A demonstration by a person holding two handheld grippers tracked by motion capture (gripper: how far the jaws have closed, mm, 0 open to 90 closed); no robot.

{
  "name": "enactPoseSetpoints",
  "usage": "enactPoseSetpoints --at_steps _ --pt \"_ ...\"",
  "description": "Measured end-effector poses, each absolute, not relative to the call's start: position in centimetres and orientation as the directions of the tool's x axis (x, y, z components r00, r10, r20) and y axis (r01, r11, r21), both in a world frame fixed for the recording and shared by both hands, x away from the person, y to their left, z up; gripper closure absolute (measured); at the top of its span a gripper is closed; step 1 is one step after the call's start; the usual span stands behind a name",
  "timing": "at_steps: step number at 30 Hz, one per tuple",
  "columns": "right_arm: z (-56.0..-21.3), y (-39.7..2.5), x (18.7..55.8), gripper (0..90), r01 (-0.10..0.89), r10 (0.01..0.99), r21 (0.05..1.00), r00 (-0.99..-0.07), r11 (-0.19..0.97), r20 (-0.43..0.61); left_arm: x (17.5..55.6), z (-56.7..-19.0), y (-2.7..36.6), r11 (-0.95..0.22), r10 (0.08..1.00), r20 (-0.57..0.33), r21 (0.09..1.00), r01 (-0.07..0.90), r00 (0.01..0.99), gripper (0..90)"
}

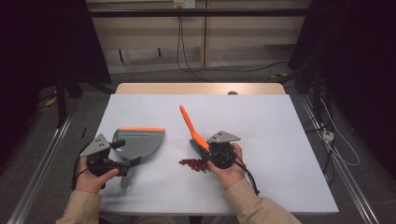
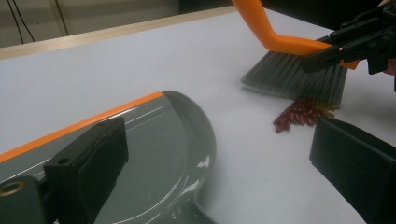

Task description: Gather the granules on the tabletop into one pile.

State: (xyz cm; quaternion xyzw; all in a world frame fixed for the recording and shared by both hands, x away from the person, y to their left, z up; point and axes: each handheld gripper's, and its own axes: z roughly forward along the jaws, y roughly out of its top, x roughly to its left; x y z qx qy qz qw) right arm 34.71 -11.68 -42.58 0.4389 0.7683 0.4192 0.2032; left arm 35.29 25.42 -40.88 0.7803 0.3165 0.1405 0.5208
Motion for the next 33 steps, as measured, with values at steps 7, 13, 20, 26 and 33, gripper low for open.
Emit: enactPoseSetpoints --at_steps 7,13,20,26,33 --pt "-42.6 -11.3 34.8 71.3 0.494 0.829 0.827 -0.555 0.267 0.064 35.2 -41.0 25.5 -0.259 0.644 -0.113 0.898 0.355 0.757 4.4" --pt "-42.3 -12.0 34.7 71.3 0.488 0.835 0.831 -0.548 0.267 0.053 35.1 -41.1 25.7 -0.267 0.659 -0.112 0.889 0.371 0.744 4.5" --pt "-41.6 -13.8 34.6 71.3 0.481 0.847 0.848 -0.526 0.224 0.075 34.8 -41.3 25.7 -0.277 0.682 -0.102 0.881 0.384 0.725 4.5" --pt "-41.5 -14.8 34.5 71.3 0.479 0.851 0.852 -0.520 0.213 0.079 34.4 -41.8 25.8 -0.300 0.705 -0.085 0.864 0.404 0.704 4.6" --pt "-41.2 -15.3 34.5 71.3 0.473 0.855 0.859 -0.512 0.196 0.086 34.2 -42.9 25.8 -0.348 0.725 -0.051 0.834 0.429 0.687 5.8"
